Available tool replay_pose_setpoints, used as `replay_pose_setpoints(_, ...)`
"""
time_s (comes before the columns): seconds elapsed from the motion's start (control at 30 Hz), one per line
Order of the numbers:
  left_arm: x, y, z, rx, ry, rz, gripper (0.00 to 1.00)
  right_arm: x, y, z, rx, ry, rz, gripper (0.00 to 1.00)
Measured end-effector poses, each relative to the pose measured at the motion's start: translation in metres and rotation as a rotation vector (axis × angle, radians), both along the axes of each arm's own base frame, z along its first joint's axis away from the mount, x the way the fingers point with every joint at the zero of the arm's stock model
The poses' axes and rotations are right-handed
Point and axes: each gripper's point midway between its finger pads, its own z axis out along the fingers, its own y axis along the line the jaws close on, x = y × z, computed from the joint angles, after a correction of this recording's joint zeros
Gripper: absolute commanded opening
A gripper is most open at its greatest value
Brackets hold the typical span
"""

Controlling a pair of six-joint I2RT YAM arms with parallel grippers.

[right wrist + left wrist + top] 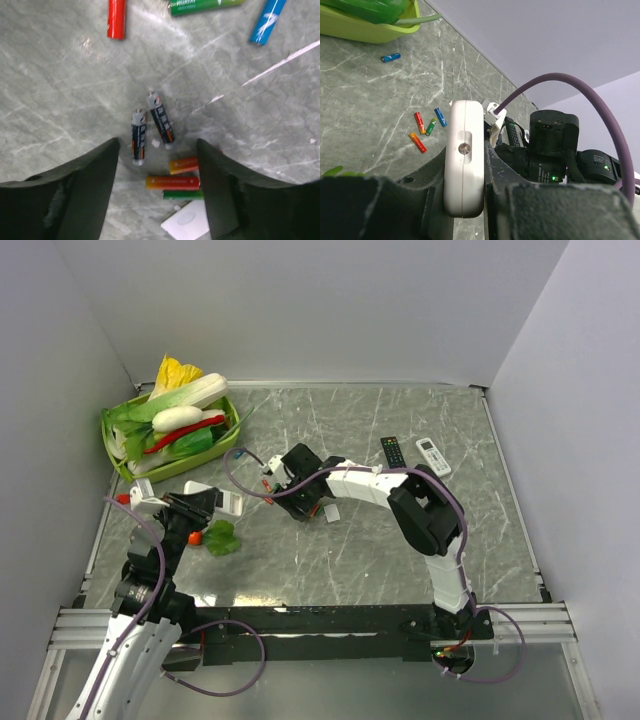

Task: Load the batteries into the remote control
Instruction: Pick up the battery from the center of the board.

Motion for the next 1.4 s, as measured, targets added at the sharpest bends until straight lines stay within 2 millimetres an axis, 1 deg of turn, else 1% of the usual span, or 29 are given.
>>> replay_pose_setpoints(0.1,0.000,0.000,0.000,-0.001,-0.002,0.000,0.01,-0.006,-0.003,0.003,-0.010,0.017,-0.006,0.72)
replay_pose_setpoints(0.2,0.000,0.000,0.000,-0.001,-0.002,0.001,0.01,-0.010,-0.003,0.012,-0.008,0.023,-0.011,0.63)
replay_pose_setpoints(0.23,0.000,0.000,0.000,-0.001,-0.002,0.001,0.01,-0.011,-0.001,0.016,-0.002,0.021,-0.012,0.58)
replay_pose_setpoints(0.3,0.000,0.000,0.000,-0.001,-0.003,0.001,0.01,-0.012,0.003,0.023,0.009,0.017,-0.012,0.53)
replay_pose_setpoints(0.33,0.000,0.000,0.000,-0.001,-0.002,0.001,0.01,-0.013,0.006,0.026,0.016,0.016,-0.012,0.46)
replay_pose_setpoints(0.43,0.000,0.000,-0.001,-0.001,0.000,0.000,0.01,-0.018,0.011,0.028,0.022,0.019,-0.011,0.39)
replay_pose_setpoints(0.57,0.000,0.000,-0.002,-0.001,0.002,0.000,0.01,-0.023,0.013,0.029,0.016,0.033,-0.018,0.37)
replay_pose_setpoints(0.73,0.000,0.000,-0.002,0.000,0.002,0.000,0.01,-0.018,0.021,0.032,0.021,0.026,-0.028,0.34)
replay_pose_setpoints(0.87,0.000,0.000,-0.002,-0.001,0.002,0.000,0.01,-0.013,0.022,0.023,0.003,0.026,-0.044,0.31)
replay_pose_setpoints(1.0,0.000,0.000,-0.002,-0.001,0.002,-0.002,0.01,-0.014,0.016,0.009,-0.037,0.040,-0.059,0.29)
replay_pose_setpoints(1.13,0.000,-0.001,-0.002,-0.001,0.002,-0.004,0.01,-0.010,0.016,0.006,-0.049,0.029,-0.076,0.27)
replay_pose_setpoints(1.27,0.000,-0.002,-0.004,0.000,0.008,-0.011,0.01,-0.009,0.015,-0.002,-0.063,0.035,-0.084,0.27)
replay_pose_setpoints(1.4,0.000,-0.003,-0.004,0.000,0.011,-0.018,0.01,-0.008,0.017,-0.002,-0.064,0.036,-0.083,0.27)
